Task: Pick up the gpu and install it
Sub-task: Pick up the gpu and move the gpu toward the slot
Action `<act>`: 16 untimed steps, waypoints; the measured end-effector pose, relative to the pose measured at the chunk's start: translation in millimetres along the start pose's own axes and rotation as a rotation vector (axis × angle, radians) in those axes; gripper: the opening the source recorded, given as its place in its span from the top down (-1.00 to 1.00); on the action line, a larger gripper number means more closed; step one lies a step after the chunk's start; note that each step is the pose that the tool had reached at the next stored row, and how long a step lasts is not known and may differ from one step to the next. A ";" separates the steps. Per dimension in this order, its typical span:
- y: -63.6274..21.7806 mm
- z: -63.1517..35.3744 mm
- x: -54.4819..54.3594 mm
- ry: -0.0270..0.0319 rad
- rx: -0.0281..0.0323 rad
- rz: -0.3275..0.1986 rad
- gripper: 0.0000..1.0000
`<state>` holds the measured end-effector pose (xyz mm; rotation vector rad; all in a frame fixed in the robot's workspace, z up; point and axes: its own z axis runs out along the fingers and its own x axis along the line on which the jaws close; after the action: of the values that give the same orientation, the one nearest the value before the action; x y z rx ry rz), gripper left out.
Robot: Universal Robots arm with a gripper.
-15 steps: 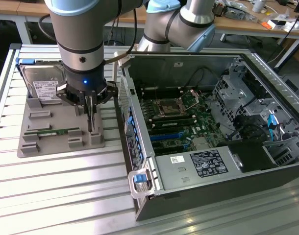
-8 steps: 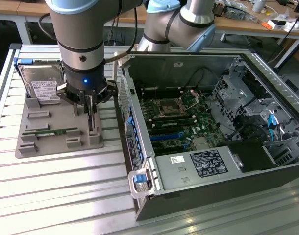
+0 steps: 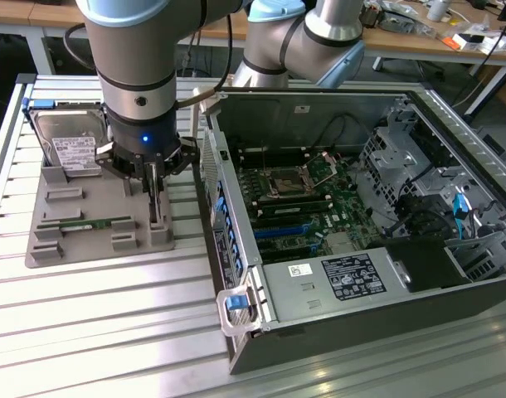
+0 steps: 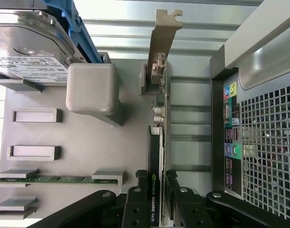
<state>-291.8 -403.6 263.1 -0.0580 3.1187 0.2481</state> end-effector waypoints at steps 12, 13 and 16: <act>-1.5 5.3 0.1 0.0017 0.0000 -0.009 0.47; -1.5 5.3 0.1 0.0017 0.0000 -0.009 0.47; -1.5 5.4 0.1 0.0016 -0.0001 -0.009 0.33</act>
<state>-291.8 -404.3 257.4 -0.0719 3.1192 0.2482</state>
